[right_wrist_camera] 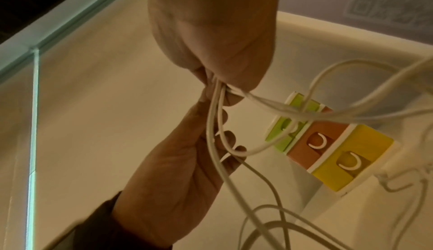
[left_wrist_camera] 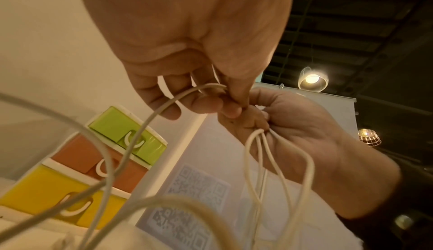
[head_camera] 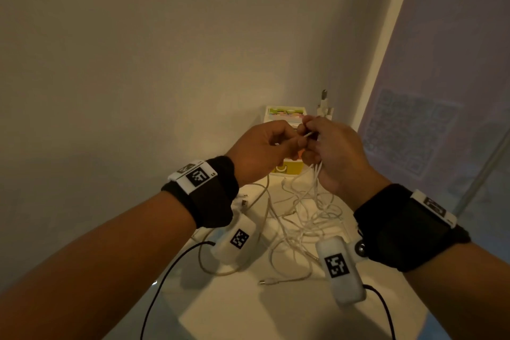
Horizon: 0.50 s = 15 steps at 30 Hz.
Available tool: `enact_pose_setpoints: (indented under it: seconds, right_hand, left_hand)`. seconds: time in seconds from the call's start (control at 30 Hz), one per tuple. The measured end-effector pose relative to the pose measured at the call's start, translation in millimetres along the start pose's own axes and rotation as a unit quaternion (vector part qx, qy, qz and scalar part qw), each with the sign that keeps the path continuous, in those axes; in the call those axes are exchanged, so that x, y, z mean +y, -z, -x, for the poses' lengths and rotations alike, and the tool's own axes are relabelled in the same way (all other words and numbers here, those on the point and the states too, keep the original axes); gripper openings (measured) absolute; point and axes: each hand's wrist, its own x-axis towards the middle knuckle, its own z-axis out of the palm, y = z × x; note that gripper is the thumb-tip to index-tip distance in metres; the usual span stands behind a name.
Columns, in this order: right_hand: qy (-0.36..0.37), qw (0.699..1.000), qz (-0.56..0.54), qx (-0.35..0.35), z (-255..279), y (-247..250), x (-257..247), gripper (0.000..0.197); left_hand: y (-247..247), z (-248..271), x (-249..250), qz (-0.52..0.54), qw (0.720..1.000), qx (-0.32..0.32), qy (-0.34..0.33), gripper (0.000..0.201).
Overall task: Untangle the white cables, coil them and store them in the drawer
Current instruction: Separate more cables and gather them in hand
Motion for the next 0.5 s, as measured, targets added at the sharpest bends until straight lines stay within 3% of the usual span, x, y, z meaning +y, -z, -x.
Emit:
enact_pose_setpoints:
  seconds: [0.13, 0.27, 0.4, 0.5]
  right_hand:
    - [0.097, 0.991, 0.080, 0.055, -2, -2, -7, 0.018]
    - [0.195, 0.972, 0.075, 0.107, -7, 12, -27, 0.019]
    - [0.204, 0.975, -0.023, 0.081, -1, 19, -47, 0.023]
    - [0.237, 0.967, 0.004, 0.092, 4, 25, -55, 0.033]
  left_hand:
    - [4, 3, -10, -0.076, 0.997, -0.017, 0.024, 0.039]
    - [12, 10, -29, -0.087, 0.993, -0.065, 0.041, 0.030]
    - [18, 13, -45, -0.037, 0.994, -0.050, 0.091, 0.027]
    - [23, 12, -50, -0.024, 0.993, -0.040, 0.106, 0.030]
